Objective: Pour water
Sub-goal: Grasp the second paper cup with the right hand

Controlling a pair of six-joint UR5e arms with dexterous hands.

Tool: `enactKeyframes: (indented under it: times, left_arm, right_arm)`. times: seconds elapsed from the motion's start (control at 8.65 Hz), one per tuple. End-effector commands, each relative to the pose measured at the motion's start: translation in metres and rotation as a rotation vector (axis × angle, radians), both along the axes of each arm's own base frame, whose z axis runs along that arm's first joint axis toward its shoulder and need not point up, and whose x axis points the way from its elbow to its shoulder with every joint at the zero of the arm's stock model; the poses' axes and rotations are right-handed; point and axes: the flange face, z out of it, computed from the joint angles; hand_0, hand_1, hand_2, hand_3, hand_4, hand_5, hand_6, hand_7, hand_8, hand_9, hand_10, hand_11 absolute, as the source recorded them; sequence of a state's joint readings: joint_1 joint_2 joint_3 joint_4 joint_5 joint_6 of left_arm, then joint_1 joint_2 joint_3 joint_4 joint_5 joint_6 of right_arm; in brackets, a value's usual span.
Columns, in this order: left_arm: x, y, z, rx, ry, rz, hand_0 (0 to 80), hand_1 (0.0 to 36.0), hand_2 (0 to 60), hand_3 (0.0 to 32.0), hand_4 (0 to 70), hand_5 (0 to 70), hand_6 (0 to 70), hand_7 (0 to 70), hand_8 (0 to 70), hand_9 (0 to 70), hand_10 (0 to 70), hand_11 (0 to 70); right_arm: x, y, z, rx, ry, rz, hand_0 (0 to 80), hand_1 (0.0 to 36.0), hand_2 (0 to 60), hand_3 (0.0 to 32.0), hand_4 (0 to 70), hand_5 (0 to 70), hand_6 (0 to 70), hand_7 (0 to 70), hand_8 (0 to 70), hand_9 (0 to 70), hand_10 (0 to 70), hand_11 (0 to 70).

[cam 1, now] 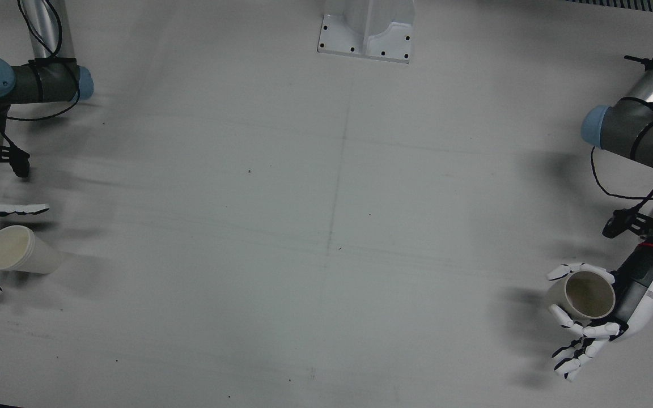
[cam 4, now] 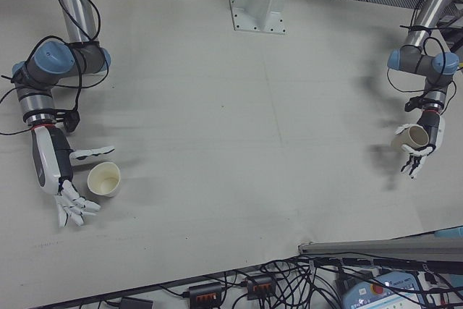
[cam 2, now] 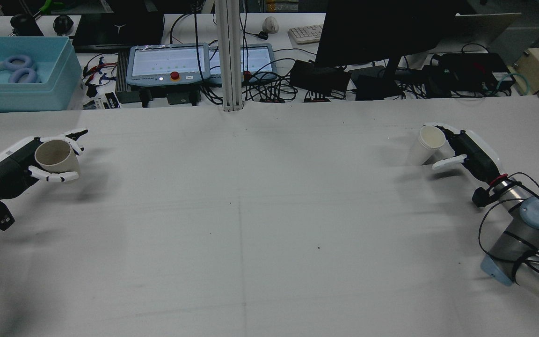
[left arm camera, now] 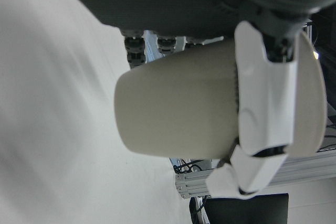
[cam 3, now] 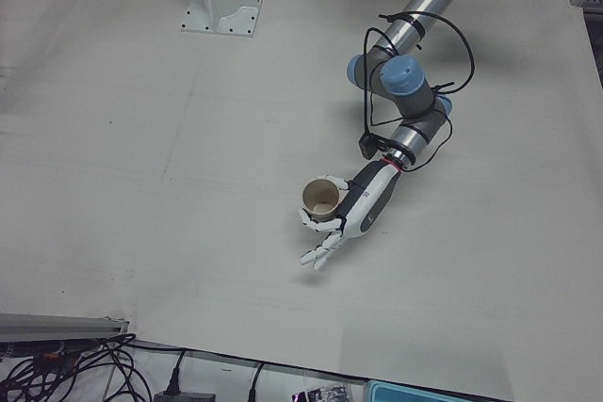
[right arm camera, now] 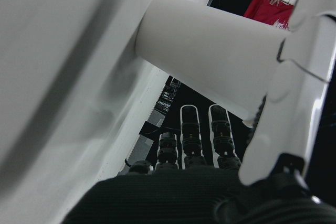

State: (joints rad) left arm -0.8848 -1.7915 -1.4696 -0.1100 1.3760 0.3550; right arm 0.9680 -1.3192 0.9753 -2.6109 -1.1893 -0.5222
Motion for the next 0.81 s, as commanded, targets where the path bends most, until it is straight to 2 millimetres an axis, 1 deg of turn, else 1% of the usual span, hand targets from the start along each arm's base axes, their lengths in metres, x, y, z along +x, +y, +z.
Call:
enactKeyframes:
  times: [0.0, 0.12, 0.23, 0.35, 0.46, 0.58, 0.69]
  left_arm:
    - [-0.001, 0.000, 0.002, -0.005, 0.017, 0.002, 59.7, 34.7, 60.0, 0.0, 70.0, 70.0, 8.6, 14.6, 5.5, 4.0, 9.0, 14.2]
    - [-0.004, 0.002, 0.005, -0.006, 0.019, 0.001, 59.4, 34.4, 60.0, 0.0, 70.0, 70.0, 8.5, 14.4, 5.4, 3.9, 9.0, 14.3]
    - [-0.007, 0.003, 0.008, -0.005, 0.020, -0.002, 59.4, 34.3, 60.0, 0.0, 70.0, 70.0, 8.4, 14.2, 5.4, 3.9, 9.0, 14.2]
    - [-0.009, 0.003, 0.010, -0.005, 0.020, -0.004, 59.4, 34.0, 60.0, 0.0, 70.0, 70.0, 8.6, 14.4, 5.5, 4.0, 9.0, 14.2]
    - [-0.012, 0.006, 0.018, -0.006, 0.020, -0.005, 59.1, 33.7, 60.0, 0.0, 70.0, 70.0, 8.6, 14.4, 5.5, 4.1, 9.0, 14.2]
    - [-0.012, 0.006, 0.018, -0.006, 0.020, -0.005, 59.0, 33.4, 60.0, 0.0, 70.0, 70.0, 8.6, 14.4, 5.5, 4.0, 9.0, 14.2]
    - [-0.013, 0.006, 0.018, -0.007, 0.024, -0.006, 59.1, 33.4, 60.0, 0.0, 70.0, 70.0, 8.6, 14.4, 5.4, 4.0, 9.0, 14.2]
  right_arm:
    - [-0.012, -0.015, -0.017, -0.015, 0.013, 0.032, 56.3, 15.7, 0.0, 0.0, 20.4, 20.7, 21.8, 25.8, 12.2, 13.2, 0.0, 0.0]
    - [-0.015, -0.019, -0.021, -0.007, 0.030, 0.036, 57.6, 16.9, 0.0, 0.0, 20.6, 20.8, 22.6, 26.4, 13.6, 15.0, 0.0, 0.0]
    - [-0.019, -0.023, -0.027, 0.004, 0.042, 0.039, 59.4, 18.3, 0.0, 0.0, 21.8, 22.2, 24.6, 28.6, 15.5, 18.0, 0.0, 0.0]
    - [-0.027, -0.026, -0.032, 0.011, 0.048, 0.033, 63.8, 21.4, 0.0, 0.0, 24.5, 26.4, 29.0, 33.8, 20.3, 24.8, 1.4, 4.1]
    - [-0.029, -0.025, -0.032, 0.002, 0.055, 0.030, 77.5, 25.7, 1.4, 0.0, 29.8, 35.9, 39.9, 45.5, 34.0, 43.5, 13.7, 22.2]
    - [-0.028, -0.023, -0.030, -0.005, 0.058, 0.029, 80.0, 32.1, 10.6, 0.0, 39.8, 59.2, 61.7, 67.7, 58.7, 70.0, 43.9, 64.2]
    - [-0.027, -0.023, -0.030, -0.006, 0.054, 0.028, 80.0, 35.0, 20.0, 0.0, 43.7, 67.1, 68.8, 70.0, 66.8, 70.0, 53.5, 70.0]
